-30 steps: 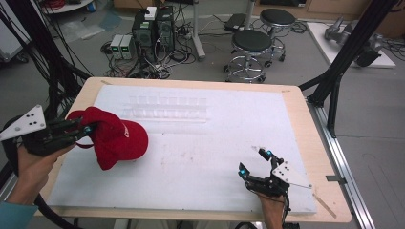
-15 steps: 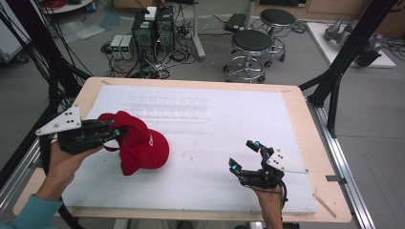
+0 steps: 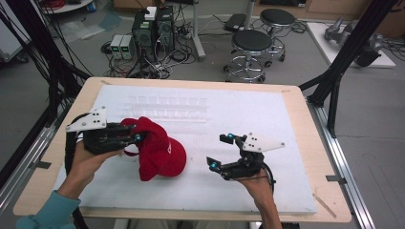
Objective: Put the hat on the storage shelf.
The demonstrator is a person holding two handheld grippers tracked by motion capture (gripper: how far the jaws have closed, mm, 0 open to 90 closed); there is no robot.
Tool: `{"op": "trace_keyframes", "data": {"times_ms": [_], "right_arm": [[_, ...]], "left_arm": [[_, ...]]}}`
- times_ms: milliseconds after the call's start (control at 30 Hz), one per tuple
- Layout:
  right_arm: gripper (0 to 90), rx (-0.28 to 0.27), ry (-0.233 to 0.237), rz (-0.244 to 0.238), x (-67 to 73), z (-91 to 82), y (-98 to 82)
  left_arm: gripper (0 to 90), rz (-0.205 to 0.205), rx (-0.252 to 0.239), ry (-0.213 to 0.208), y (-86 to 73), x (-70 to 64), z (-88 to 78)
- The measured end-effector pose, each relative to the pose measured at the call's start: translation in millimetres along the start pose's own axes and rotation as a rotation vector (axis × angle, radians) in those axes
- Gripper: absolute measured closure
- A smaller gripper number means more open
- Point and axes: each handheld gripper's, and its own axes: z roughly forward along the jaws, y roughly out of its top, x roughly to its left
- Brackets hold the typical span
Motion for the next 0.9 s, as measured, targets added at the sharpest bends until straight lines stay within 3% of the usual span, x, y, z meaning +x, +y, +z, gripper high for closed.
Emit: {"op": "trace_keyframes", "data": {"times_ms": [133,200,467,533,800,900], "right_arm": [[10.5,0.032,0.086,-0.008,0.2,14.0,11.2],[10.6,0.051,0.108,-0.012,-1.1,21.5,15.2],[10.7,0.129,0.185,-0.03,-2.3,51.9,25.1],[16.4,0.141,0.215,-0.034,-1.0,58.1,27.8],[17.5,0.16,0.272,-0.042,-3.2,81.1,37.8],[22.1,0.16,0.289,-0.056,-2.7,84.7,41.2]], "left_arm": [[82.4,0.002,0.018,-0.038,0.2,-2.3,7.9],[82.4,0.008,0.021,-0.058,0.6,-4.0,11.5],[82.4,0.016,0.021,-0.11,6.1,-8.3,22.3],[82.4,0.019,0.024,-0.113,8.8,-8.7,24.8],[82.4,0.039,0.033,-0.146,18.3,-10.8,30.5],[82.4,0.047,0.029,-0.164,20.3,-12.0,32.7]]}}
